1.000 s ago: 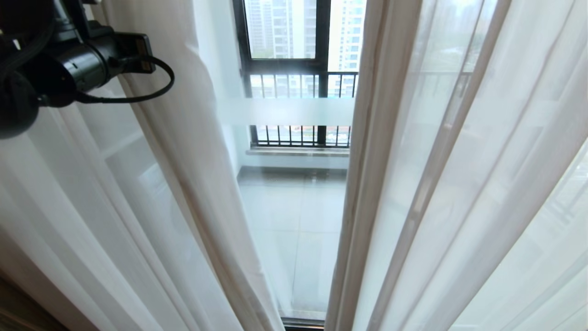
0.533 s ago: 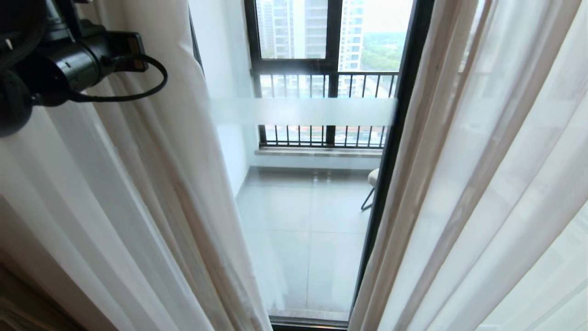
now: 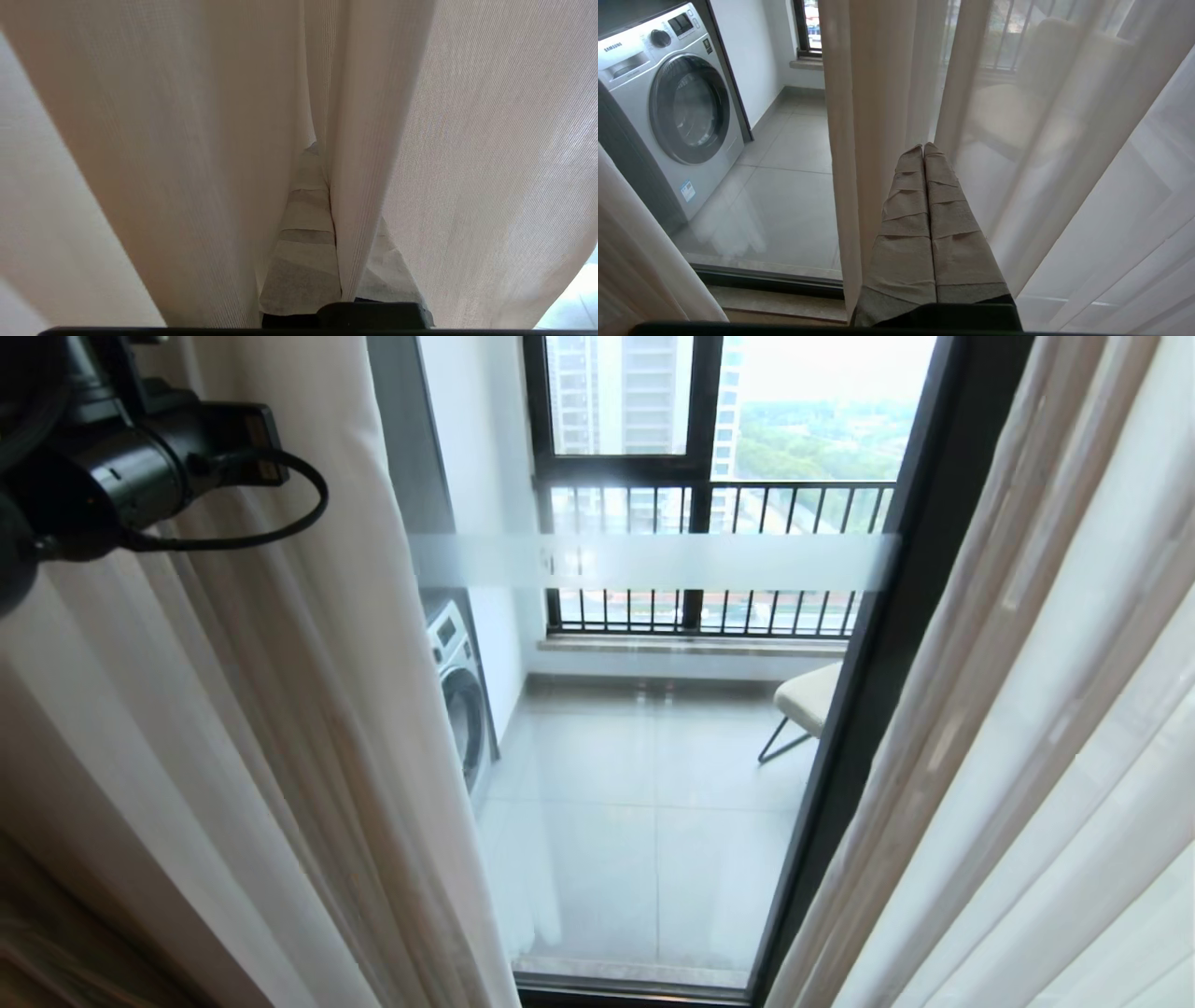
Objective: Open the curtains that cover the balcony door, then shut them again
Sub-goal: Pull the inner curtains open on both sides
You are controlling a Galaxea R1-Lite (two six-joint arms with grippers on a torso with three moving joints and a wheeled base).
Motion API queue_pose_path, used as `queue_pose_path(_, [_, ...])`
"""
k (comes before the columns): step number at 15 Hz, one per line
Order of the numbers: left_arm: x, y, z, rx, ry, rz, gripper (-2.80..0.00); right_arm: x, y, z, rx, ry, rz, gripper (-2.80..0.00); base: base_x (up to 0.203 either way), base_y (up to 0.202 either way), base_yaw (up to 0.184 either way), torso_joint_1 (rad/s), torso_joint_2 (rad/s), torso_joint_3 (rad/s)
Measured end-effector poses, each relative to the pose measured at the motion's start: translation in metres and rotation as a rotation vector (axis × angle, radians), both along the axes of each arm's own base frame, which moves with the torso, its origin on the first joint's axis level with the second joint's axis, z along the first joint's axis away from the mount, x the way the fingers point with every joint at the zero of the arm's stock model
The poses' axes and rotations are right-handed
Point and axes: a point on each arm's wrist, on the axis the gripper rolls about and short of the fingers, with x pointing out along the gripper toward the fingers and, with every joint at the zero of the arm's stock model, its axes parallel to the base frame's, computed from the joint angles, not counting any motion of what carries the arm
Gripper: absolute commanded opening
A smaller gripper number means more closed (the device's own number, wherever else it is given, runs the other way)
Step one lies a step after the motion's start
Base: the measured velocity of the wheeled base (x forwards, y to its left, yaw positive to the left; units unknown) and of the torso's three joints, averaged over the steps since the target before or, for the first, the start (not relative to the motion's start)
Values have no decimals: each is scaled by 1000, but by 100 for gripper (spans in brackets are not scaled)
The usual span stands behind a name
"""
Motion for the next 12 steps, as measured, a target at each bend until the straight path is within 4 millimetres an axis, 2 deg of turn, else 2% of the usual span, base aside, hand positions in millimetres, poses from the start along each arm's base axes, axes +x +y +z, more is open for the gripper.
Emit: queue_pose_path(12, [-6,1,3,-2,-8,0,-280,0,0,0,1,0,0,-280,0,192,1,3,4,1])
